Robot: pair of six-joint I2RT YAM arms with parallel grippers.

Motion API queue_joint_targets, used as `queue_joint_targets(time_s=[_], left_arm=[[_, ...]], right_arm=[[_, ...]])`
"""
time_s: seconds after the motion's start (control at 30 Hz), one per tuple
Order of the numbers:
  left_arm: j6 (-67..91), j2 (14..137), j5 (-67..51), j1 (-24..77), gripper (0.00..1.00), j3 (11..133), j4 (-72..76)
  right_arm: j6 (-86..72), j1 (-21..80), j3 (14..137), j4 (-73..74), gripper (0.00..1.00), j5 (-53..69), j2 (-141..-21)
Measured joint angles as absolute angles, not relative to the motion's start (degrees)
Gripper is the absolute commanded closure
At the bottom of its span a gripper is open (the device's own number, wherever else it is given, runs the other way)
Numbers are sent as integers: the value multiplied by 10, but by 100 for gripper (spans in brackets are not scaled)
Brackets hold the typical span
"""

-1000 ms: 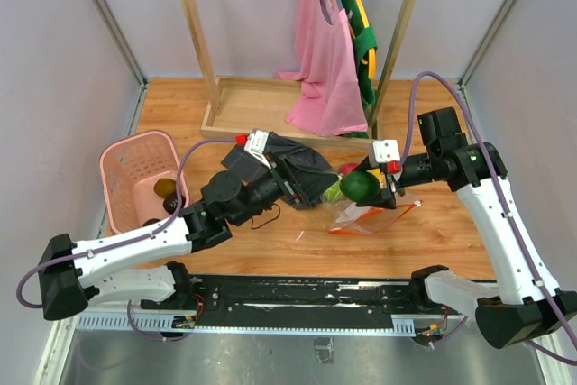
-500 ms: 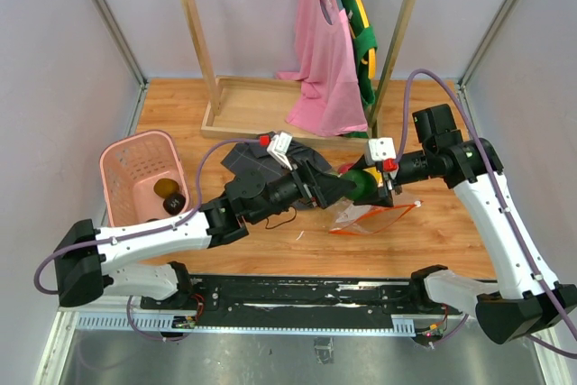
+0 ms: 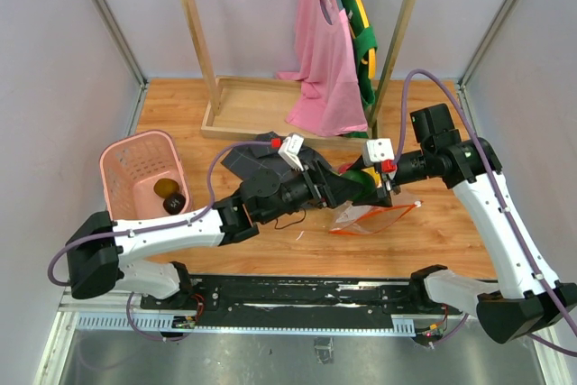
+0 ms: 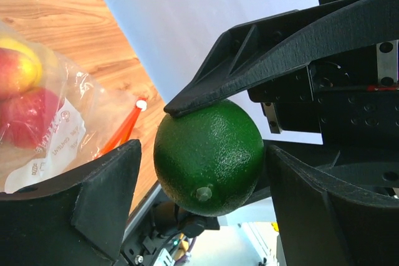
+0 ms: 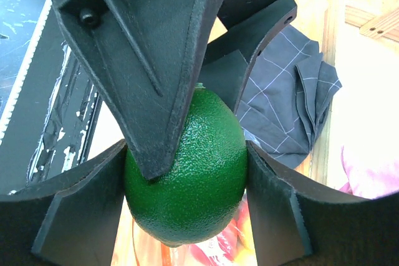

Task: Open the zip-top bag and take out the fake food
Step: Pick up the fake fruit from the zipper food storage bag.

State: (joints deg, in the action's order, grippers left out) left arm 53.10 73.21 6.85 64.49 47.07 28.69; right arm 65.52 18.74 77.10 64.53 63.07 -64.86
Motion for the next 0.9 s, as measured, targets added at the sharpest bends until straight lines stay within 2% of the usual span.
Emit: queue_joint_targets(time_s=[0.1, 0.27, 0.33, 0.5, 0.6, 0.67, 0.9], left_arm=[[535, 740, 68, 645, 29, 479, 289], [541, 753, 63, 645, 32, 490, 294], [543, 757, 62, 644, 36, 492, 294], [545, 762, 56, 642, 61, 495, 294], [547, 763, 53, 642, 88, 495, 295], [547, 763, 51, 642, 99, 495, 295], [550, 761, 51, 642, 100, 487, 307]], right_arm=[[655, 188, 771, 645, 98, 630, -648], [655, 188, 771, 644, 99, 621, -648], [654, 188, 771, 644, 98, 614, -648], [651, 188, 771, 644, 97, 604, -647], [647, 189, 771, 644, 96, 601, -645], [645, 190, 769, 642, 86, 599, -643], [632, 191, 759, 629, 32, 596, -634]])
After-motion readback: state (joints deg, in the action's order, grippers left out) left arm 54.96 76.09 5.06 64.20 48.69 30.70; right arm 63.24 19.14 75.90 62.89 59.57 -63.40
